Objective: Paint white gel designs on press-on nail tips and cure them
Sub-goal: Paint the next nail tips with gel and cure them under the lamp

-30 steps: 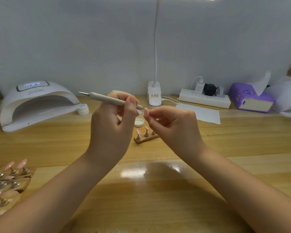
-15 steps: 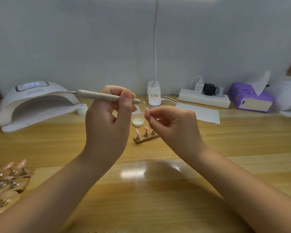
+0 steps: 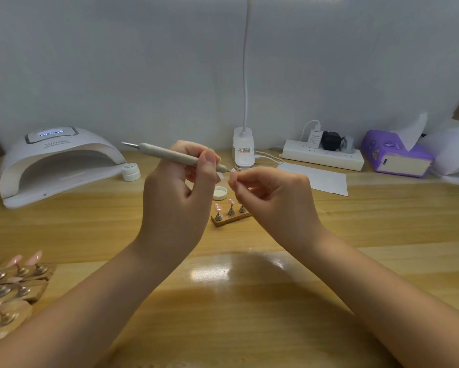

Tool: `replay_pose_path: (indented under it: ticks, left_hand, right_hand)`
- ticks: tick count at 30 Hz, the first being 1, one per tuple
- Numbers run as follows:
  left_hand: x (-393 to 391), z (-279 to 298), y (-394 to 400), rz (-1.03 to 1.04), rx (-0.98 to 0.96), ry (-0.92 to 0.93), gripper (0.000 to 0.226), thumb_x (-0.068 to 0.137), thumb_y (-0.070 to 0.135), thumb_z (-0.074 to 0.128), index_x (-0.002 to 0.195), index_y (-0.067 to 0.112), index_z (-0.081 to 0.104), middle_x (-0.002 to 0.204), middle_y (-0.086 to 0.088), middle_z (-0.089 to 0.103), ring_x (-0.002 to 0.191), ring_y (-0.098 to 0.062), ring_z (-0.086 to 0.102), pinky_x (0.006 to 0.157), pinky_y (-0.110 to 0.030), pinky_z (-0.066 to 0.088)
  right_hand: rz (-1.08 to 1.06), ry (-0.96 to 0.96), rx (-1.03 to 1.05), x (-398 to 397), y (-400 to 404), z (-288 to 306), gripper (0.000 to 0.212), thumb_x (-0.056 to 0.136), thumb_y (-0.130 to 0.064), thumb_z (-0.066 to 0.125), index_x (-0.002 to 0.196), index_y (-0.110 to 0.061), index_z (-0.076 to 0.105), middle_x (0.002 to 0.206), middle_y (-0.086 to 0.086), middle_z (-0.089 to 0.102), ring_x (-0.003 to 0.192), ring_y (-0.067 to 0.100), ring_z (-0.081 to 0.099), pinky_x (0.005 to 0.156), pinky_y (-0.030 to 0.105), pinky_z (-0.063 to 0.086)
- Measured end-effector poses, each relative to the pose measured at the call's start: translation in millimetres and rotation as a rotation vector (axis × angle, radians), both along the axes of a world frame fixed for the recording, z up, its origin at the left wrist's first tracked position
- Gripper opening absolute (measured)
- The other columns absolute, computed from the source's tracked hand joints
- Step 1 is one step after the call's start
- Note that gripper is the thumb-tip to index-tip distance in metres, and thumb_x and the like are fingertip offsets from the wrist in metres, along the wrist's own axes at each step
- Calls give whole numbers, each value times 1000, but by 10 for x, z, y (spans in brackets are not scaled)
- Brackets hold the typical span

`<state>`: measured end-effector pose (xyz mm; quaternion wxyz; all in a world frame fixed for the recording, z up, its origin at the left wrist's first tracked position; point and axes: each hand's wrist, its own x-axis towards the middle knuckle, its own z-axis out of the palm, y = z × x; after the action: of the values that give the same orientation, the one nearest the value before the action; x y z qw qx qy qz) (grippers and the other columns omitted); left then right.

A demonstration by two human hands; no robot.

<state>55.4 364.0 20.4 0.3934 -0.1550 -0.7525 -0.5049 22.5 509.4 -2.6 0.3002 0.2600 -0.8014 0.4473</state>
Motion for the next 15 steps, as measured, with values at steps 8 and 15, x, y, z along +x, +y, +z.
replay_pose_path:
  ticks: [8, 15]
  left_hand:
    - [-11, -18, 1, 10, -3, -5, 15, 95, 31, 45, 84, 30, 55, 68, 16, 64, 67, -6, 61, 56, -11, 43]
    - [-12, -30, 8, 7, -3, -11, 16, 95, 29, 46, 85, 24, 57, 67, 7, 63, 64, -13, 60, 51, -15, 43]
  right_hand:
    - [2, 12, 7, -2, -3, -2, 15, 88, -20, 68, 98, -13, 75, 81, -13, 68, 69, 8, 68, 67, 27, 58]
    - [7, 23, 18, -1, -9, -7, 15, 87, -18, 69, 99, -12, 75, 81, -13, 67, 69, 9, 68, 67, 26, 58]
